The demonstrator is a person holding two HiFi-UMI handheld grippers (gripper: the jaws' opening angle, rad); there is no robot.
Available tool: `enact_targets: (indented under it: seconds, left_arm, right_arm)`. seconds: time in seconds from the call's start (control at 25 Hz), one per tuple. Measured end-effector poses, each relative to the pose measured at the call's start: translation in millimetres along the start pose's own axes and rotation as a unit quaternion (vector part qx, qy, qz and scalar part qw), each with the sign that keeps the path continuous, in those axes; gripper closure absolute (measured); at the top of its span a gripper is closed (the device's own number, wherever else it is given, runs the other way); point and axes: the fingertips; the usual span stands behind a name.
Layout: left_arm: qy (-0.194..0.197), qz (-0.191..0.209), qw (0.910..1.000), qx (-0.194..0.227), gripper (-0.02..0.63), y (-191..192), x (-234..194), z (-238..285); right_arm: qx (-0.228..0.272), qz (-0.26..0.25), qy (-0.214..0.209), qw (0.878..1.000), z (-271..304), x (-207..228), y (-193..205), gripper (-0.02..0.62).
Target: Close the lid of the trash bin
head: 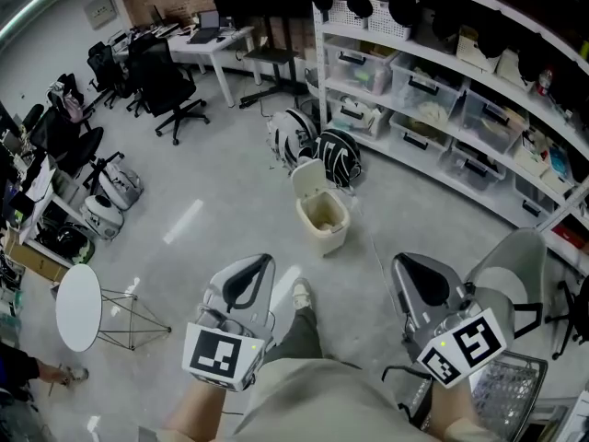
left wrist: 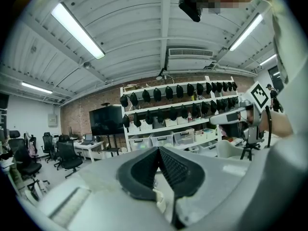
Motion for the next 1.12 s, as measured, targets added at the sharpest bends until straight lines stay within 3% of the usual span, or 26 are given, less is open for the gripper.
enact_targets:
  seconds: [0.48, 0.8, 0.96, 1.12]
  left_arm:
    - [0.019, -0.005, 0.9998, -0.008, 0.603, 16.6, -45.5, 113.7]
    - [0.035, -0.016, 0.9988, -0.031, 0.603, 20.0, -112.9, 218.9]
    - [0.053, 0.007, 0.9981, -0.030, 0.603, 25.8, -146.9, 274.9]
    - [0.053, -0.012, 0.9977, -0.041, 0.603, 27.1, -174.7, 321.5]
  right_arm:
    - [-0.033, 0.016, 0.007, 0.999, 93.6, 78.7, 25.7, 0.592]
    - [-0.057, 0.032, 0.016, 0.998, 205.0, 147.7, 22.8, 0.592]
    - [-0.065, 0.033, 0.024, 0.997, 265.0, 184.6, 20.6, 0.592]
    - [-0.070, 0.036, 0.026, 0.997, 315.0, 213.4, 16.9, 0.592]
Point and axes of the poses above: the fingertips, and each gripper's own axes: z forward along the fingers, x to its right, y out of its underside, and after that the axes turned 12 degrees about -y, right-handed
